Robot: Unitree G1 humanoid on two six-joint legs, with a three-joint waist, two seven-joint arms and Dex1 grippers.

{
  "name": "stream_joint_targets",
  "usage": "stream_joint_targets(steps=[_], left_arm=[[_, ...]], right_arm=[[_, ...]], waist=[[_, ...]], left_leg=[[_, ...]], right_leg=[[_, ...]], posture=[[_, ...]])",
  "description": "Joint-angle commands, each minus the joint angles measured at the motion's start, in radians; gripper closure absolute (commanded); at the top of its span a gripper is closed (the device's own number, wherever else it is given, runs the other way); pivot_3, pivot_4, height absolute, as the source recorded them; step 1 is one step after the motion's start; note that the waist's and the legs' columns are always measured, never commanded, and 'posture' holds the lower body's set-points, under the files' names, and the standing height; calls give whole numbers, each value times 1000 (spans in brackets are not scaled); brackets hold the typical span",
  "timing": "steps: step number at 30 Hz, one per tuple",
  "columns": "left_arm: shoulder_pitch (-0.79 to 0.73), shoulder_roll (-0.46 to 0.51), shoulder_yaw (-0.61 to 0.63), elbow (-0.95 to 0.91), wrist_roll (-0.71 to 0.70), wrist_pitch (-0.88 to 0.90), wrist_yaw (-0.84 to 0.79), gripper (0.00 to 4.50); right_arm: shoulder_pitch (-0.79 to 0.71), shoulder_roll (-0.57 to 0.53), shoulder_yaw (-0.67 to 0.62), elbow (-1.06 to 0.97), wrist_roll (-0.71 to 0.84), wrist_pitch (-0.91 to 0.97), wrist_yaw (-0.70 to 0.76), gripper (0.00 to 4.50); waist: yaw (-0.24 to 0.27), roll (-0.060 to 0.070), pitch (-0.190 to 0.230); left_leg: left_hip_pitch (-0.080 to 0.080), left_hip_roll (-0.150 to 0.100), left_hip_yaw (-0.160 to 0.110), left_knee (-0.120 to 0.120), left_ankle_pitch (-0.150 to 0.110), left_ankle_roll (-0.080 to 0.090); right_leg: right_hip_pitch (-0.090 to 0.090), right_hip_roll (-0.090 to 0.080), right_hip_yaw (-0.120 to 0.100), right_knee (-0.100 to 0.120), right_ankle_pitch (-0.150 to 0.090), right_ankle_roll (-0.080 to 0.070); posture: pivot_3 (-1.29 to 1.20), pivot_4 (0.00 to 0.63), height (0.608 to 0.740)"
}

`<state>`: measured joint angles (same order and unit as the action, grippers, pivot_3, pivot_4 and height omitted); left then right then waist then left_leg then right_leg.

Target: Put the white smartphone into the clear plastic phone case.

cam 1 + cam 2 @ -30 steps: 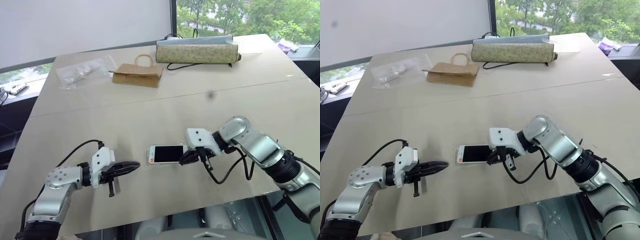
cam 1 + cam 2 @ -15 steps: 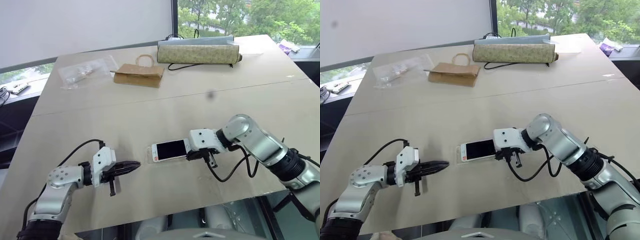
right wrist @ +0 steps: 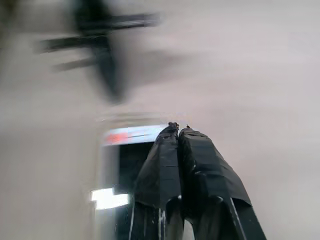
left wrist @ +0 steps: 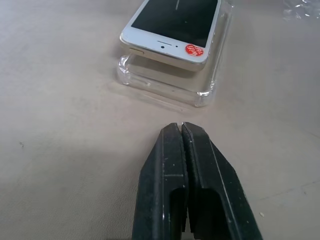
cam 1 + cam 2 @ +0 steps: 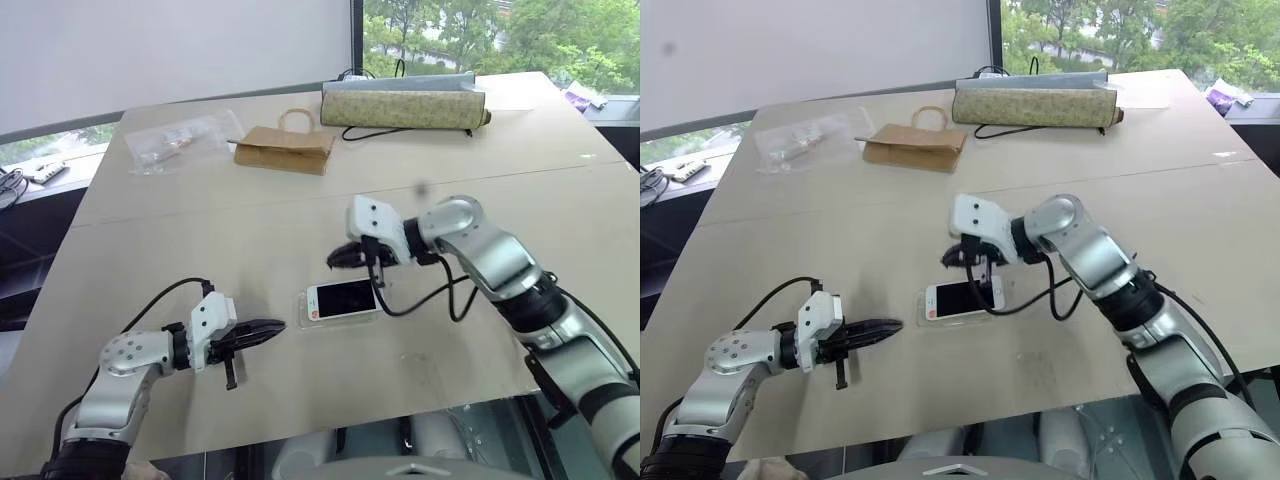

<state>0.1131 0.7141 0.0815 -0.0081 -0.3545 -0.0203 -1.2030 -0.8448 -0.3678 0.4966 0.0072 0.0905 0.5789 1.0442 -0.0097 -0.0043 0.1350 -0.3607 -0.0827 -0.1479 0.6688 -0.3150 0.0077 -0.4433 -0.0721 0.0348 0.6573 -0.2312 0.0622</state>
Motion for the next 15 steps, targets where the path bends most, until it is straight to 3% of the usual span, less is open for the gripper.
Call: stream_joint_targets(steps=[1, 8, 15], left_arm=[[-5, -9, -27, -30, 16, 35, 33, 4420], [-8, -16, -36, -39, 16, 45, 47, 4420], [-2, -15, -37, -38, 19, 43, 53, 4420]], right_arm=[[-31, 23, 46, 104, -94, -118, -44, 4500], [-19, 16, 139, 133, -150, -190, 81, 4500], [5, -8, 137, 66, -149, -166, 142, 4500]], waist=[[0, 0, 0], [-9, 0, 0], [-9, 0, 0]], left_leg=[[0, 0, 0, 0, 0, 0], [0, 0, 0, 0, 0, 0], [0, 0, 0, 0, 0, 0]], right_leg=[[0, 0, 0, 0, 0, 0], [-1, 0, 0, 0, 0, 0], [-1, 0, 0, 0, 0, 0]], posture=[[0, 150, 740], [0, 150, 740], [0, 150, 740]])
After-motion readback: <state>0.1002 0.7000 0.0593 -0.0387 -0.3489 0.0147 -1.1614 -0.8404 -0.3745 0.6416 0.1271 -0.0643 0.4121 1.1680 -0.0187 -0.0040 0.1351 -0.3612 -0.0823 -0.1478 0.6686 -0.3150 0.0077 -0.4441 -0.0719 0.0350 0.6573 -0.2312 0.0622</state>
